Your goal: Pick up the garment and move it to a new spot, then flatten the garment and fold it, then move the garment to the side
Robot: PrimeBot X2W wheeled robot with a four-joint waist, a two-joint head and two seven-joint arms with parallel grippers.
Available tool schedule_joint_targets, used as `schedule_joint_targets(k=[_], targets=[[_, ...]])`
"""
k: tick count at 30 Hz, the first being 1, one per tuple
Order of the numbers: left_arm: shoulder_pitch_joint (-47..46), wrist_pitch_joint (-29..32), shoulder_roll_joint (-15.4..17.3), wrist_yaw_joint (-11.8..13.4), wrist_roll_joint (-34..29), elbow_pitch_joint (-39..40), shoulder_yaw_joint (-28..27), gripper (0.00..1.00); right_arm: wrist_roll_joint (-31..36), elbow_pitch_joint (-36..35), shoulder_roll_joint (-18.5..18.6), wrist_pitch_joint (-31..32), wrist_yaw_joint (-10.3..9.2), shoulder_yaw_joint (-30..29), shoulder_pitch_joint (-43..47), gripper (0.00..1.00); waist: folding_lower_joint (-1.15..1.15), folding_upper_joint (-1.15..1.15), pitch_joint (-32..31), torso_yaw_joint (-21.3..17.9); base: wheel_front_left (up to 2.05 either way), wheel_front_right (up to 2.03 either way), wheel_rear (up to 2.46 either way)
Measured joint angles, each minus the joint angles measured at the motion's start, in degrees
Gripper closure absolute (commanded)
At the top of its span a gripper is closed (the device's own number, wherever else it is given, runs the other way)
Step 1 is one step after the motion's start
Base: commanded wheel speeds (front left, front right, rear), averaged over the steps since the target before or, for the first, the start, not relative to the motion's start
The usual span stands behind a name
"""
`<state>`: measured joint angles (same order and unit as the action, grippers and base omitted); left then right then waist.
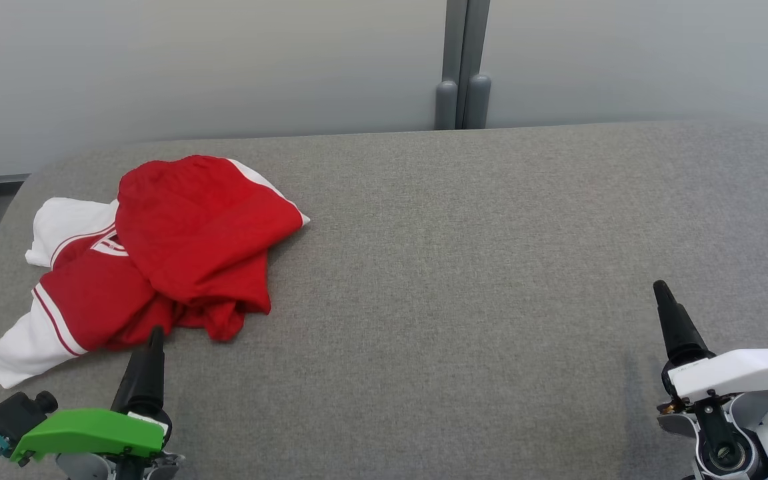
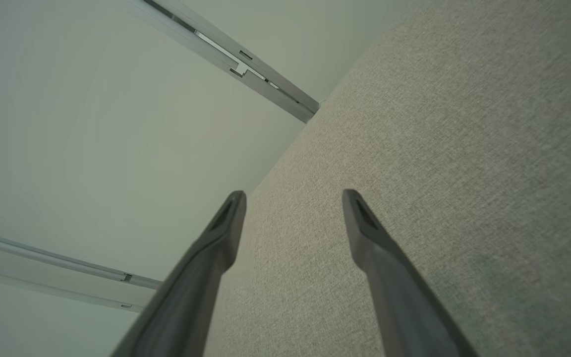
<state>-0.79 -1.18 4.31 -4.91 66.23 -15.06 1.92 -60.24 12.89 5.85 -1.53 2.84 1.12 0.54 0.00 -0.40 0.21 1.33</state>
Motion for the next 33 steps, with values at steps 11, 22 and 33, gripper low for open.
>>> schedule_joint_targets(k=[11, 22, 33], targets=[[0.02, -2.0, 0.02, 0.89, -8.14, 1.29, 0.56, 0.0, 9.64, -1.19, 1.72, -1.98, -1.44, 3.0, 0.27, 0.0, 0.0, 0.0, 0.03, 0.34, 0.0, 0.0, 0.0], [0.27, -4.28, 0.14, 1.14, -16.81, 2.65, 1.64, 0.0, 18.86, -2.04, 3.23, -4.07, -2.41, 5.46, 1.13, 0.0, 0.0, 0.0, 0.04, 0.44, 0.0, 0.0, 0.0], [0.99, -6.38, 0.21, 1.15, -25.12, 2.98, 1.67, 0.0, 26.98, -2.72, 4.75, -6.09, -2.45, 8.02, 1.3, 0.0, 0.0, 0.0, -0.12, 0.57, 0.0, 0.0, 0.0]])
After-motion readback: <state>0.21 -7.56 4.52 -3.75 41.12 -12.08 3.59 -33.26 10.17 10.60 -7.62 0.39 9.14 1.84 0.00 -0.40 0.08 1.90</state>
